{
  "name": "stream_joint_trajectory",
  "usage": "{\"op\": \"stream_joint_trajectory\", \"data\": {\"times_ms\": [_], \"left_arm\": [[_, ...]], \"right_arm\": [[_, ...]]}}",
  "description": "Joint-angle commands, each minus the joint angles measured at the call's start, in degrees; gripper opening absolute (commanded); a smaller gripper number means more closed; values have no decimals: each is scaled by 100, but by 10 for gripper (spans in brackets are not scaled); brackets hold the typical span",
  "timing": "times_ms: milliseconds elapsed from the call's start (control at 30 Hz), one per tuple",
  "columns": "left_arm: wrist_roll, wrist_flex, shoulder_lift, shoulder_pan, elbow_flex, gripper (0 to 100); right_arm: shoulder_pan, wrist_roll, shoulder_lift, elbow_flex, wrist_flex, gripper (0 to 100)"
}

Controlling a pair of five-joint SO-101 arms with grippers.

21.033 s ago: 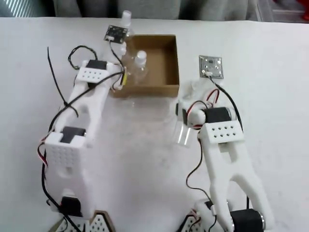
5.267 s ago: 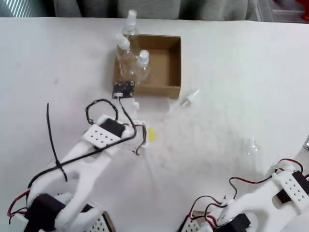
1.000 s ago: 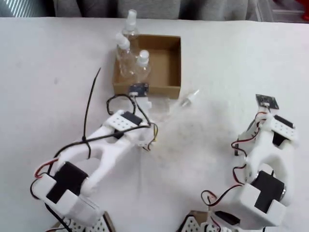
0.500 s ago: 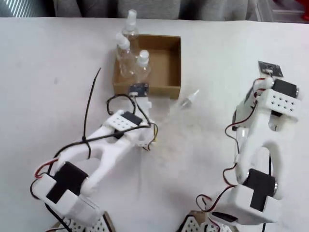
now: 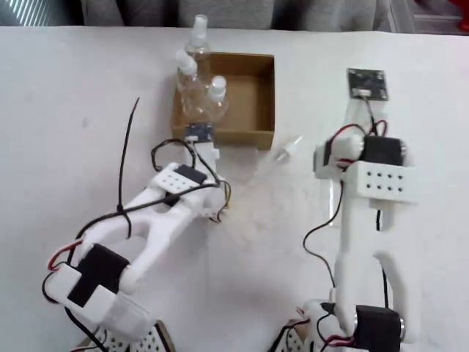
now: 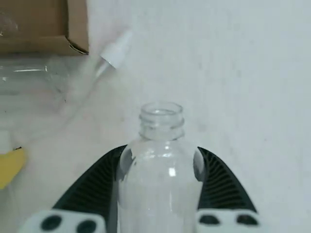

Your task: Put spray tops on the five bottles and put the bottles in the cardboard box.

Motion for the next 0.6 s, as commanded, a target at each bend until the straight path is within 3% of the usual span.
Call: {"op": "stream_joint_trajectory", "data": {"times_ms": [0,333,567], "left_arm": [[-62,53,-84,-198,-97,54],[-396,44,-84,-391,-97,54],[-422,44,-84,-391,-88,54]], "right_arm": [[-356,-18,-242,343,-1059,55],[-409,-44,-523,519,-2185,55],[-435,-53,-989,2101,-3943,17]]}}
